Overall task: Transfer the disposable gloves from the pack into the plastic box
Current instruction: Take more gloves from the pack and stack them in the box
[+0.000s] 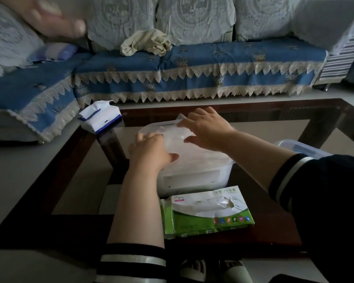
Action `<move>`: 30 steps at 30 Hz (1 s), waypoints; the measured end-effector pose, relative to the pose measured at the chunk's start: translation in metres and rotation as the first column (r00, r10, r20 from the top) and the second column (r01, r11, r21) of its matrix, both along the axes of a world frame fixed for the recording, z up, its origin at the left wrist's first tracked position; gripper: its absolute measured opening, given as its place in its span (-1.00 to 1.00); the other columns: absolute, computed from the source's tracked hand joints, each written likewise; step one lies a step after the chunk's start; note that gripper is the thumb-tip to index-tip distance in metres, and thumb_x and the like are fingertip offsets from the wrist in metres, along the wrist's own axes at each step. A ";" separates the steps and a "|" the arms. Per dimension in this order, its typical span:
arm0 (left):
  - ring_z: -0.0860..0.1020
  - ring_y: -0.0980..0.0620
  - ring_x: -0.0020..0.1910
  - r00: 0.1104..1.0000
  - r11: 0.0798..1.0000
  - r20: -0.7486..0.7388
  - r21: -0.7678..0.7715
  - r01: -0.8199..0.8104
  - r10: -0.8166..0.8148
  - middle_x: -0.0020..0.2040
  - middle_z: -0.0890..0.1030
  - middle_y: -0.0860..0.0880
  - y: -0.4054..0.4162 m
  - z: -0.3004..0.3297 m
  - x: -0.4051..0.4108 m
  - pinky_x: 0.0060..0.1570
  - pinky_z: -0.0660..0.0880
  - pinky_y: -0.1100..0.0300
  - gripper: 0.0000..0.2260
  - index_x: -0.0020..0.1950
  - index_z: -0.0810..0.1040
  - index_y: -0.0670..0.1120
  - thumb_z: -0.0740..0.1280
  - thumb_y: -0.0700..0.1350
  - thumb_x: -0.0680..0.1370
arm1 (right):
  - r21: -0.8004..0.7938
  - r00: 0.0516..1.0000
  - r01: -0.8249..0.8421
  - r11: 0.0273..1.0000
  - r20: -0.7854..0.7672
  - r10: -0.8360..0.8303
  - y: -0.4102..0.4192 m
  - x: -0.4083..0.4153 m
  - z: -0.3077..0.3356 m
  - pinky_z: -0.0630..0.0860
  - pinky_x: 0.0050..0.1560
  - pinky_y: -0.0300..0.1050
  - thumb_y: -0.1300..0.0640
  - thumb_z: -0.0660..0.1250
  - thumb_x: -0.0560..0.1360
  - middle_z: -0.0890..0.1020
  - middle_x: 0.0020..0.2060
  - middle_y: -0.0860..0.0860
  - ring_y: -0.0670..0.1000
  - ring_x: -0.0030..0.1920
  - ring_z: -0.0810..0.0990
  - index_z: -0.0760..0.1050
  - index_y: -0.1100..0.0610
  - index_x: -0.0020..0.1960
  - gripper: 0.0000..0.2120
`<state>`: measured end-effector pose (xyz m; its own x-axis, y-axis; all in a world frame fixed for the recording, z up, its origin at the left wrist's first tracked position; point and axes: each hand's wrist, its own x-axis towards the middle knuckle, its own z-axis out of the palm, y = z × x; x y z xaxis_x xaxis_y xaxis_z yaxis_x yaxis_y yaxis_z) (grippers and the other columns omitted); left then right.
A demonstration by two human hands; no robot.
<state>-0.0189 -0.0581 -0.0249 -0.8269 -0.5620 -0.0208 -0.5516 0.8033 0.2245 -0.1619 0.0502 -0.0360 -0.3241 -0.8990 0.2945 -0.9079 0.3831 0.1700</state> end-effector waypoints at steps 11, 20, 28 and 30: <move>-0.17 -0.17 0.56 0.991 0.999 0.129 -0.025 -0.023 0.026 0.60 -0.19 0.01 -0.002 -0.001 -0.002 0.44 0.10 -0.21 -0.53 0.45 0.38 0.02 0.35 0.02 0.55 | -0.205 0.962 0.237 0.950 0.186 -0.200 0.031 -0.019 0.011 0.23 0.32 -0.03 -0.31 0.33 0.37 0.45 0.18 0.02 0.06 0.24 0.37 0.38 0.07 0.13 -0.45; 0.47 -0.05 0.19 0.914 1.000 -0.405 0.028 -0.001 0.012 0.21 0.53 -0.01 0.013 0.015 0.010 0.15 0.47 0.01 -0.77 0.26 0.47 0.01 0.21 -0.19 0.63 | 0.024 0.978 0.206 0.978 0.011 -0.206 0.003 -0.007 0.007 0.26 0.29 0.02 -0.42 0.21 0.36 0.50 0.14 0.00 0.05 0.20 0.40 0.41 0.05 0.07 -0.42; 0.56 -0.01 -0.02 0.956 0.976 -0.233 0.079 0.202 -0.179 0.08 0.61 -0.01 0.022 0.005 0.004 -0.02 0.50 0.11 -0.77 0.24 0.48 0.03 0.09 -0.07 0.68 | -0.510 0.899 0.312 0.802 0.431 -0.076 0.028 -0.007 0.020 0.26 -0.16 -0.13 -0.11 0.28 0.54 0.47 -0.28 -0.04 0.00 -0.23 0.41 0.45 0.15 -0.11 -0.69; 0.55 -0.05 0.00 0.970 0.977 -0.154 0.074 0.200 -0.187 0.09 0.62 -0.03 0.021 0.001 0.003 0.01 0.50 0.09 -0.73 0.25 0.48 0.03 0.04 -0.02 0.68 | -0.514 0.877 0.355 0.781 0.473 -0.087 0.042 -0.010 0.014 0.29 -0.15 -0.13 -0.10 0.29 0.55 0.49 -0.28 -0.05 0.01 -0.23 0.44 0.45 0.12 -0.10 -0.73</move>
